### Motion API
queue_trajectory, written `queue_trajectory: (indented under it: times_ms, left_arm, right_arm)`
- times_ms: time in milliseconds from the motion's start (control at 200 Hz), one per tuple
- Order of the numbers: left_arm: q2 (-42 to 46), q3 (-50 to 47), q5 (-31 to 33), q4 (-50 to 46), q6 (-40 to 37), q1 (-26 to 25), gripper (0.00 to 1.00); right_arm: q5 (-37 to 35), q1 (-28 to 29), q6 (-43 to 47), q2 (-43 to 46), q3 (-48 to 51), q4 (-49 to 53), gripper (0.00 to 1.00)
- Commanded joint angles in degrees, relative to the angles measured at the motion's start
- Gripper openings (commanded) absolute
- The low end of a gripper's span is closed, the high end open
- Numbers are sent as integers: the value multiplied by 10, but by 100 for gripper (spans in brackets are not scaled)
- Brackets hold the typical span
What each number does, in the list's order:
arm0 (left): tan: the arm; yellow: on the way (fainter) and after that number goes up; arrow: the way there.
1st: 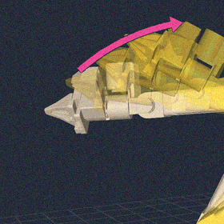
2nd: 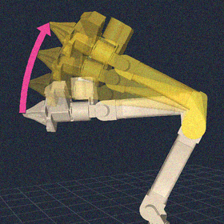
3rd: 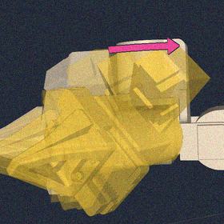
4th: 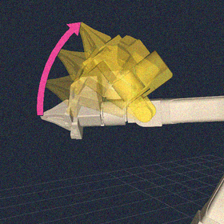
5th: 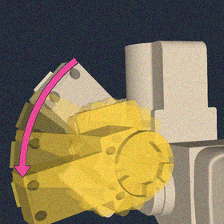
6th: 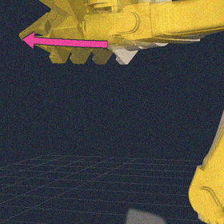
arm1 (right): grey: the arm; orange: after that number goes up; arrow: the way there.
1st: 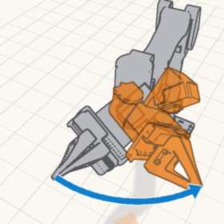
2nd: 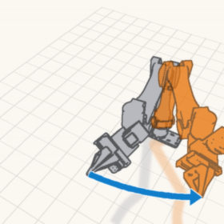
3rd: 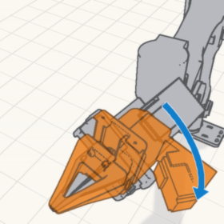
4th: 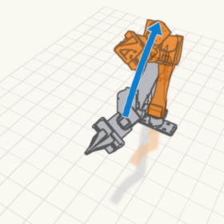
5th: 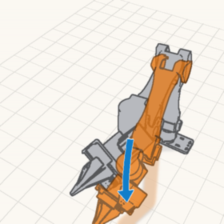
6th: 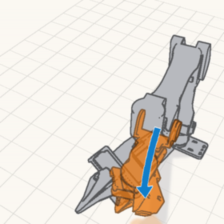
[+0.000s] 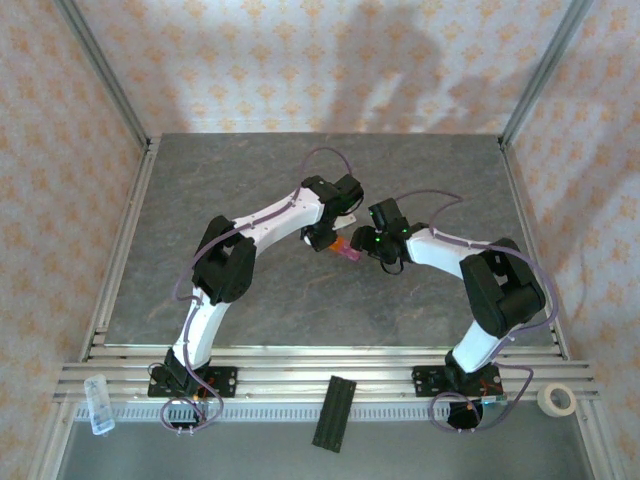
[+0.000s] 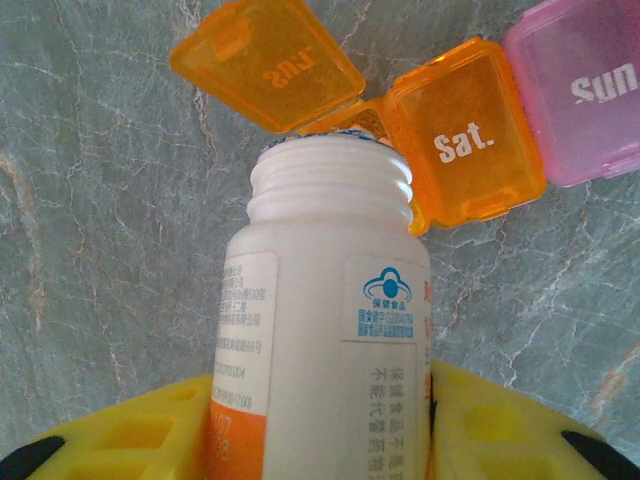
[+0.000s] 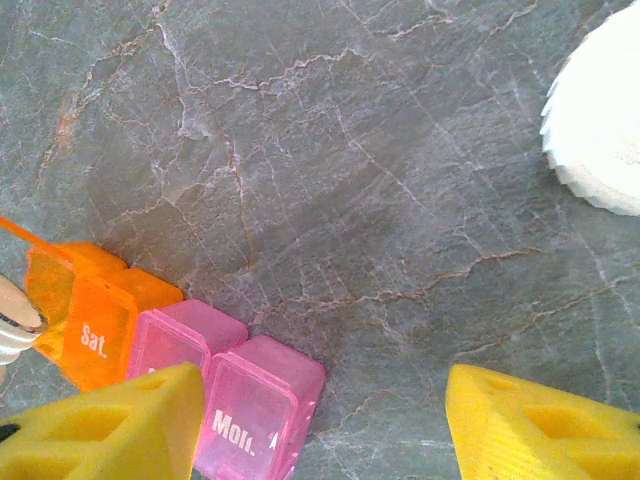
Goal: Sort the pills into containers
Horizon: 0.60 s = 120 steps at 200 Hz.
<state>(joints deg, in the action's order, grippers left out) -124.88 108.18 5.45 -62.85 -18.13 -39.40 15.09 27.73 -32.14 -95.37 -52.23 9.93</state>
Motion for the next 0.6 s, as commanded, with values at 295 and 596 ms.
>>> queue_trajectory:
  times_ms: [295,596]
  left_arm:
    - [-3,13,18,-27,-10,-6,0]
    - [20,-17,9,-3,-8,-6,0]
  right_arm:
    - [-4,4,-4,-6,-2,0,65]
    - [-14,5,0,4,-12,13,65]
